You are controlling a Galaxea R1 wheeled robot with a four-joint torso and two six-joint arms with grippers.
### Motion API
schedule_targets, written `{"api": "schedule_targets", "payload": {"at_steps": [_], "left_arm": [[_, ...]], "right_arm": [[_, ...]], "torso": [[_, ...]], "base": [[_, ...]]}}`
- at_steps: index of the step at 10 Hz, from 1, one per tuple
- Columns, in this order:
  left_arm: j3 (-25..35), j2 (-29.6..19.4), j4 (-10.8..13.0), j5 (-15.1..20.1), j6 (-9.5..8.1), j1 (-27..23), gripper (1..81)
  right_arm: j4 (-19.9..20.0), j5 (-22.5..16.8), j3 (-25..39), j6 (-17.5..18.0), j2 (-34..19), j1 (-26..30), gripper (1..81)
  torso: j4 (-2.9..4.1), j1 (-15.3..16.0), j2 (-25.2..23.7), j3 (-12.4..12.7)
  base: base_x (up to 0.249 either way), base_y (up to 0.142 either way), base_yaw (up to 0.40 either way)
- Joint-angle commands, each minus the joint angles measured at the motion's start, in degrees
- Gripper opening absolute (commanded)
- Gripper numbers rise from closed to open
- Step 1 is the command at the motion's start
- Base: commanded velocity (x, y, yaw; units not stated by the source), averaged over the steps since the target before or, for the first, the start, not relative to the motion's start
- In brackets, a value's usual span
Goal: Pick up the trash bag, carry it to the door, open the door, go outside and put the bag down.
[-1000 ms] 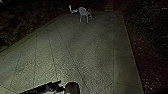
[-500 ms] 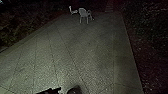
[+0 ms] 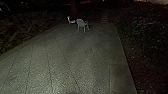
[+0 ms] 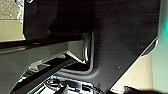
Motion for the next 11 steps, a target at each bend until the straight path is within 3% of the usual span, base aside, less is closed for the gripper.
{"api": "schedule_targets", "payload": {"at_steps": [1, 2, 3, 4, 5, 6, 8, 9, 11], "left_arm": [[-0.2, 1.7, -0.3, 0.5, 7.33, 3.5, 81.1], [-0.3, 2.3, -0.3, -1.3, 8.49, 5.2, 81.1], [-0.4, 3.0, -0.2, -2.5, 8.66, 6.4, 81.1], [-0.6, 3.7, -0.2, -3.5, 9.01, 7.8, 81.1], [-0.9, 4.6, -0.1, -4.5, 10.31, 9.4, 81.1], [-1.8, 5.9, -0.1, -4.8, 12.35, 11.0, 81.1], [-5.0, 8.7, -0.1, -6.5, 14.28, 13.9, 81.1], [-7.0, 10.2, 0.0, -9.5, 14.64, 15.2, 81.1], [-8.9, 11.5, 0.0, -10.1, 15.08, 15.9, 81.1]], "right_arm": [[-0.1, -3.7, 0.9, 0.1, 1.2, 0.4, 81.1], [-0.1, -3.7, 0.9, 0.1, 1.2, 0.4, 81.1], [-0.1, -3.7, 1.1, 0.1, 1.2, 0.4, 81.1], [-0.1, -3.7, 1.3, 0.1, 1.2, 0.4, 81.1], [-0.1, -3.7, 1.3, 0.1, 1.2, 0.4, 81.1], [-0.1, -3.7, 1.4, 0.1, 1.2, 0.4, 81.1], [-0.1, -2.8, 1.6, 0.2, 1.2, 0.4, 81.1], [-0.1, -2.7, 2.0, 0.1, 1.3, 0.4, 81.1], [-0.3, -2.3, 2.4, 0.1, 1.3, 0.4, 81.1]], "torso": [[-3.88, 0.0, 0.0, 4.1], [-5.32, 0.0, 0.0, 5.7], [-4.62, -0.1, 0.0, 6.4], [-4.35, -0.1, 0.0, 4.9], [-5.16, -0.1, -0.1, 5.5], [-5.44, -0.2, -0.1, 6.0], [-5.46, -0.2, -0.1, 6.0], [-5.48, -0.2, -0.1, 10.9], [-5.48, -0.2, -0.1, 12.4]], "base": [[0.0, 0.0, 0.0], [0.0, 0.0, 0.0], [0.0, 0.0, 0.0], [0.0, 0.0, 0.0], [0.0, 0.0, 0.0], [0.0, 0.0, 0.0], [0.0, 0.0, 0.0], [0.0, 0.0, 0.0], [0.0, 0.0, 0.0]]}}
